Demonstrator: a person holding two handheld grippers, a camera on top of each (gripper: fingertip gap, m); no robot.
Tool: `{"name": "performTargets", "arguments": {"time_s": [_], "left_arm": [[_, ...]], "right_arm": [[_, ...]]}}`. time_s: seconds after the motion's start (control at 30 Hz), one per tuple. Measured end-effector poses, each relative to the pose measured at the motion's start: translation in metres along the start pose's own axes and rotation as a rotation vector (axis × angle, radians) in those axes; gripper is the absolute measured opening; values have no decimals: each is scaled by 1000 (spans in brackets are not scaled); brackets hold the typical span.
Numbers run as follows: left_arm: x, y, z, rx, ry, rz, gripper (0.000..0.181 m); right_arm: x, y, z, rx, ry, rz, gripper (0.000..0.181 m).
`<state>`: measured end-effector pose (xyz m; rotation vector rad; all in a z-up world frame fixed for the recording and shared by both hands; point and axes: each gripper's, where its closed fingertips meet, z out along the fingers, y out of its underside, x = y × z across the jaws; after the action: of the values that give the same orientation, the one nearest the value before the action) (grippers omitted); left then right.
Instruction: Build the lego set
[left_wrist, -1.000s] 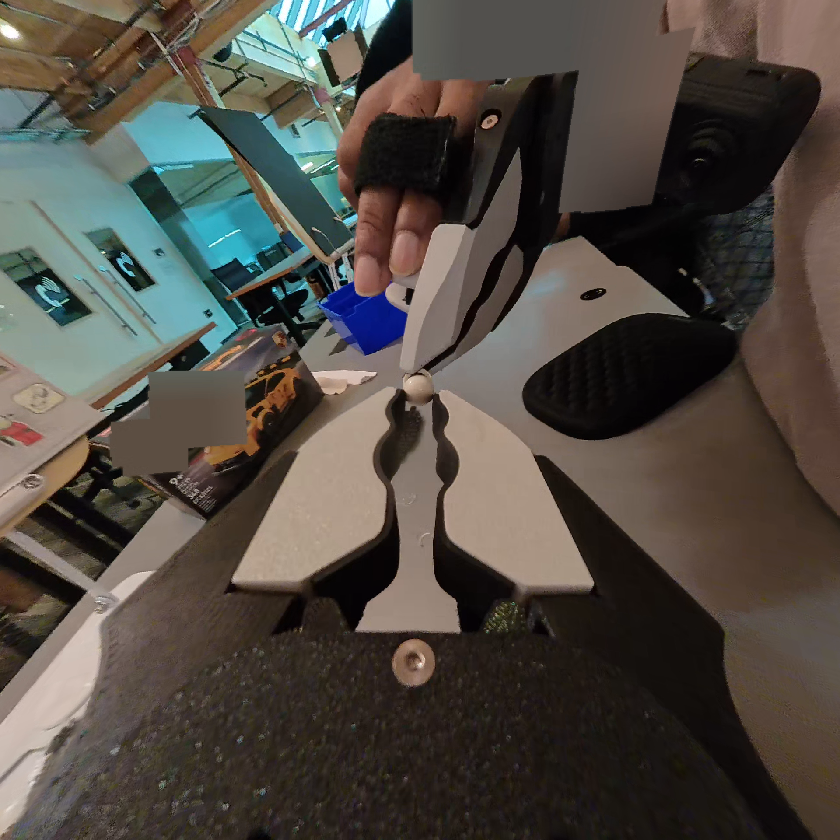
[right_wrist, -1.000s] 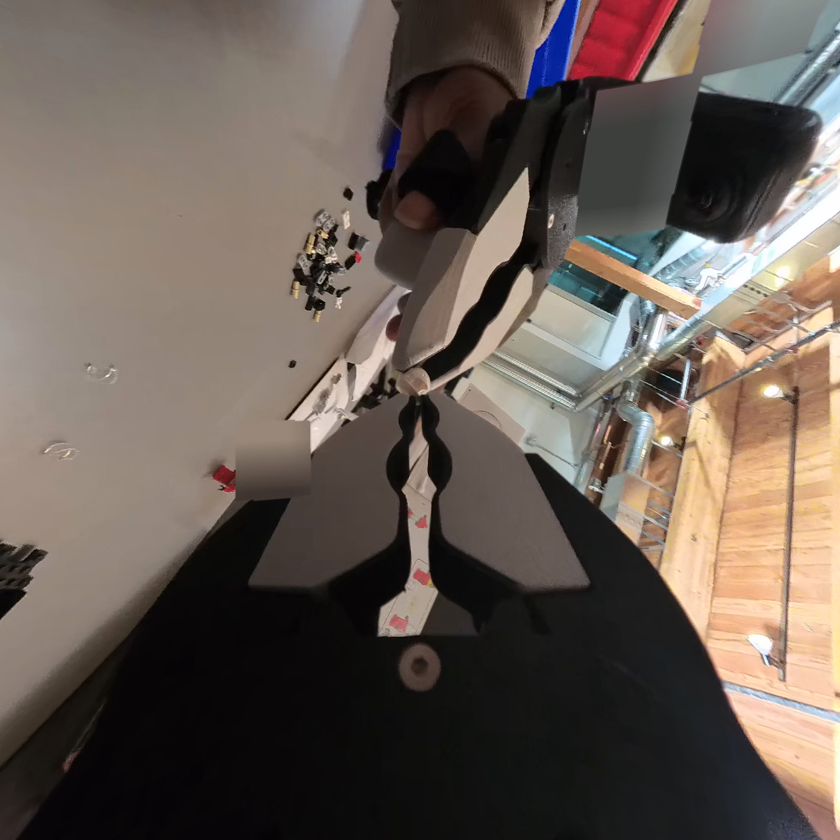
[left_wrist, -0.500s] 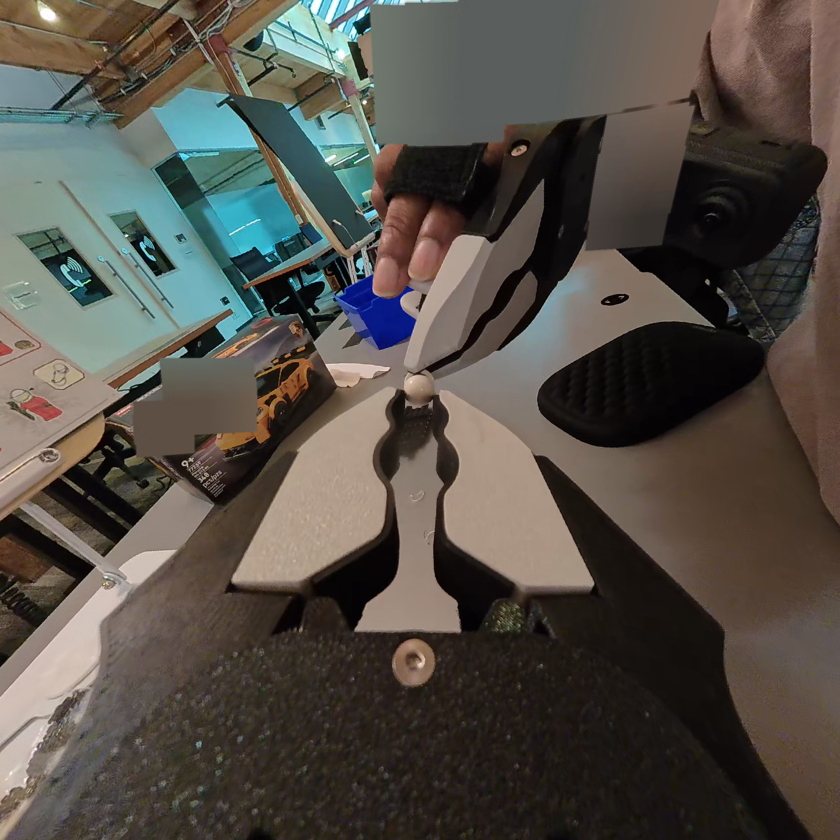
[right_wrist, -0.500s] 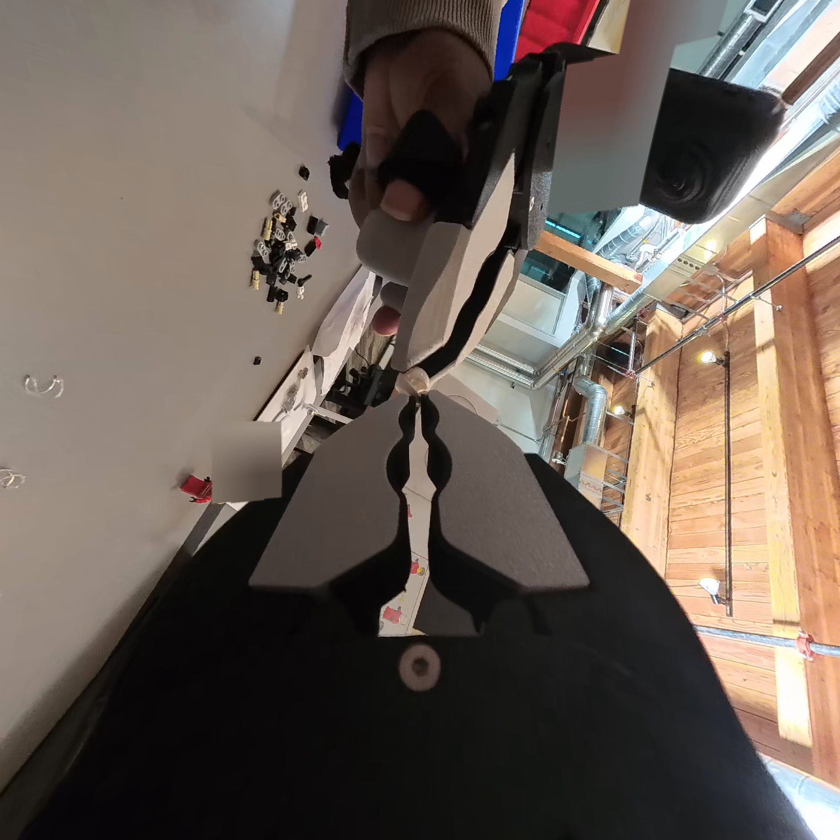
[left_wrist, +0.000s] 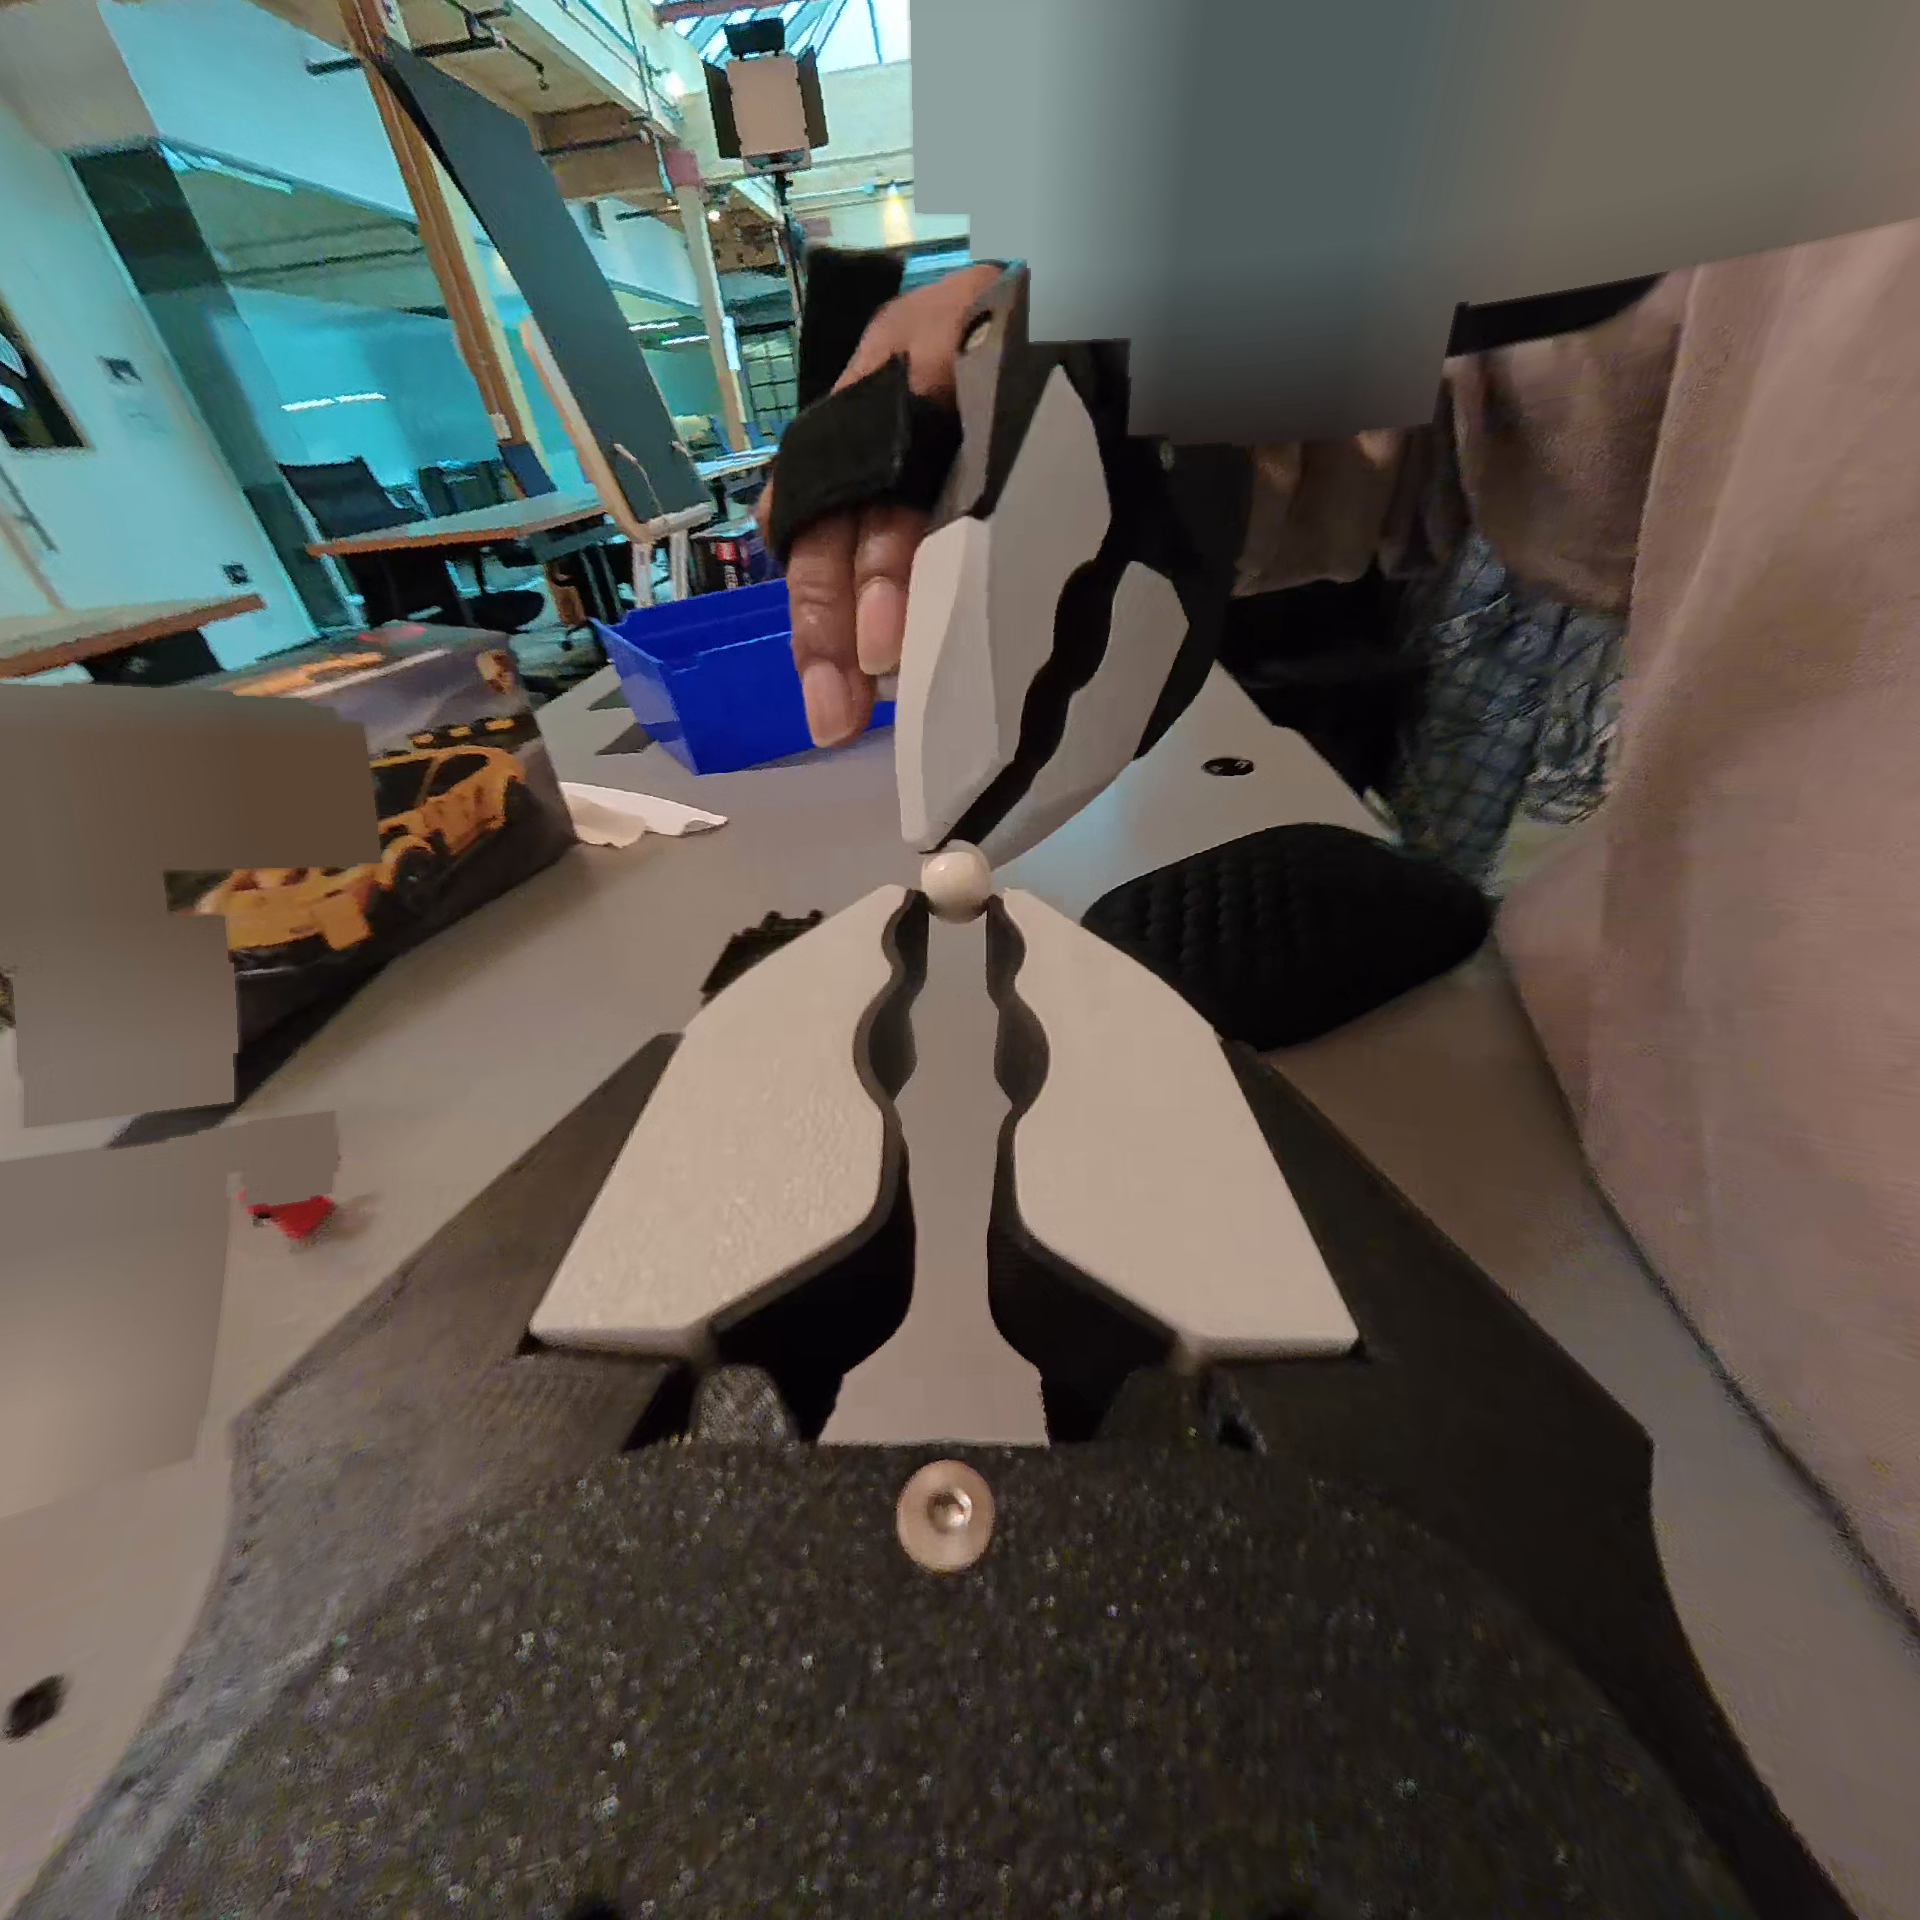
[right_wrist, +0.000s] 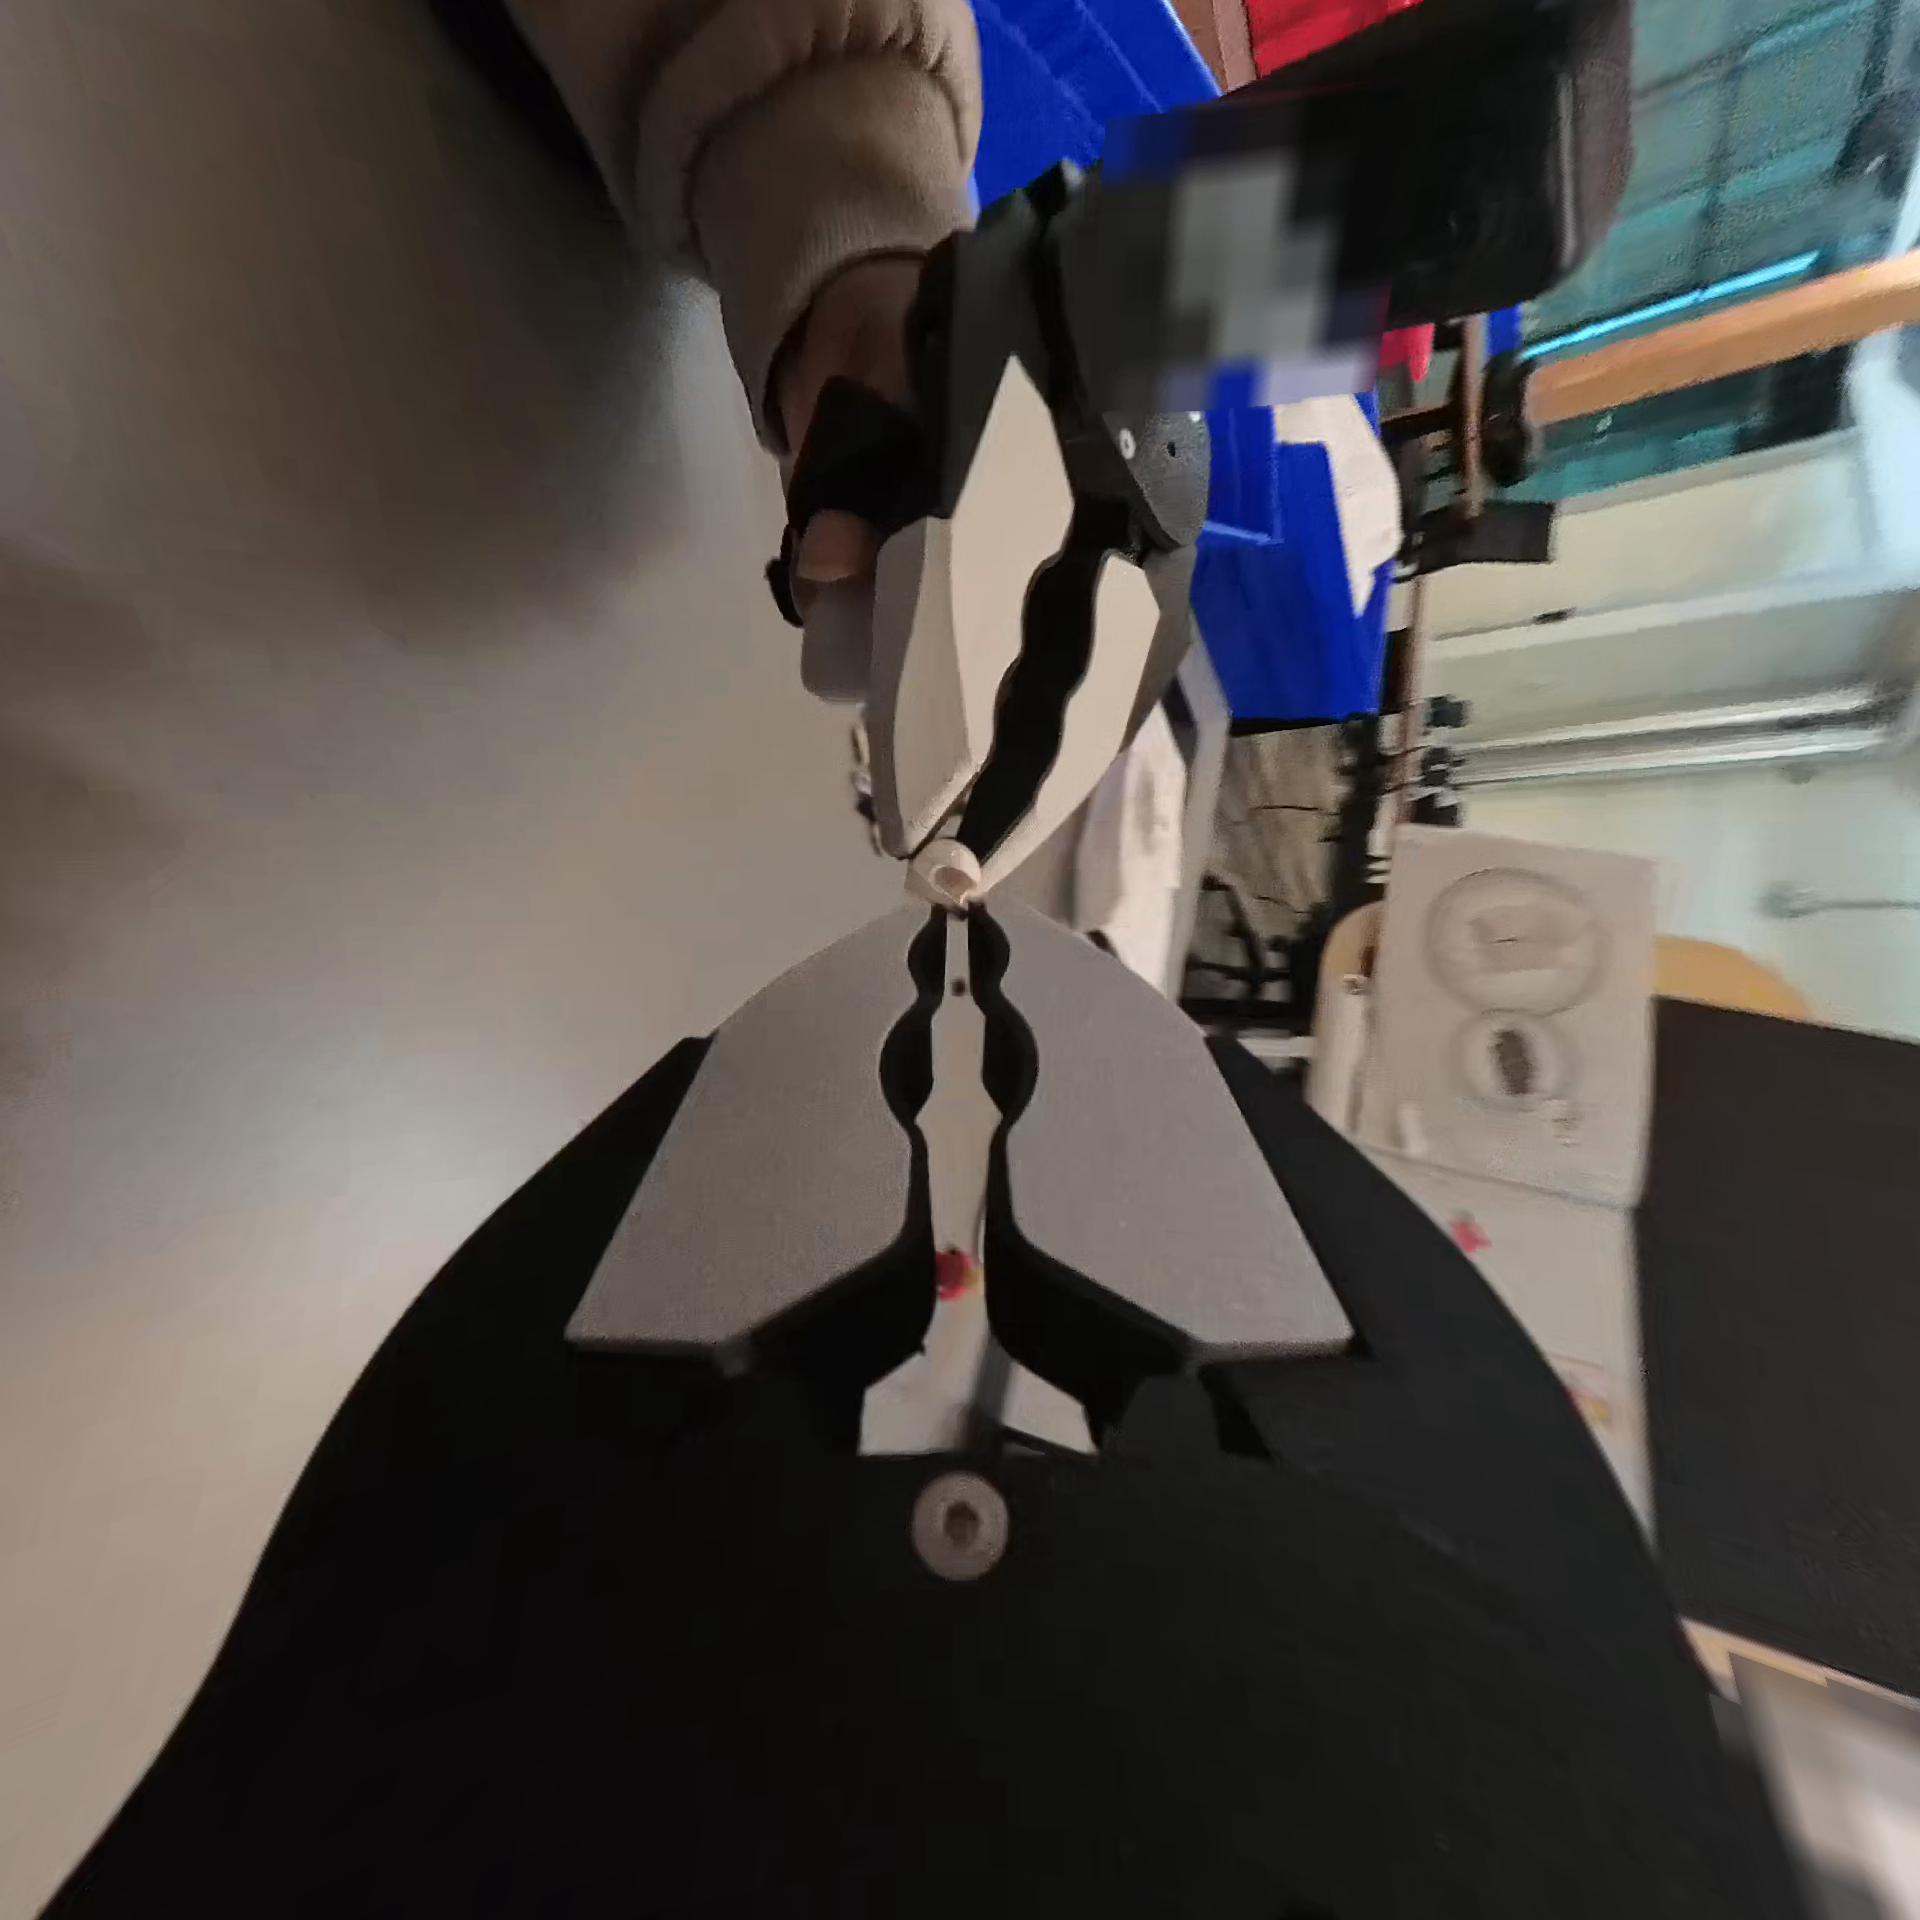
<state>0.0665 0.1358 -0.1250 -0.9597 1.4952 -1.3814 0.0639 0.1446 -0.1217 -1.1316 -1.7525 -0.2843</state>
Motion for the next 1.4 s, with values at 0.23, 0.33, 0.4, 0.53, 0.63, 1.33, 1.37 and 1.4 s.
{"name": "performTargets", "arguments": {"time_s": [0.23,0.33,0.4,0.53,0.63,1.33,1.37,1.4], "left_arm": [[-10,6,-1,48,38,-202,11],[-25,17,-7,24,-1,-231,11],[-33,26,-10,-11,-21,-224,11],[-39,40,-15,-55,-16,-228,11],[-35,46,-14,-76,13,-235,11],[-24,67,-8,-160,74,-255,11],[-25,68,-8,-163,69,-257,11],[-26,69,-8,-169,64,-260,11]], "right_arm": [[0,18,-5,67,-128,581,11],[-24,53,1,-67,-239,874,28],[-51,72,9,-164,-327,1002,36],[-89,94,25,-236,-410,969,32],[-101,105,33,-227,-485,874,30],[-113,113,59,19,-716,703,12],[-113,113,59,19,-716,711,12],[-111,112,58,23,-716,721,12]]}}
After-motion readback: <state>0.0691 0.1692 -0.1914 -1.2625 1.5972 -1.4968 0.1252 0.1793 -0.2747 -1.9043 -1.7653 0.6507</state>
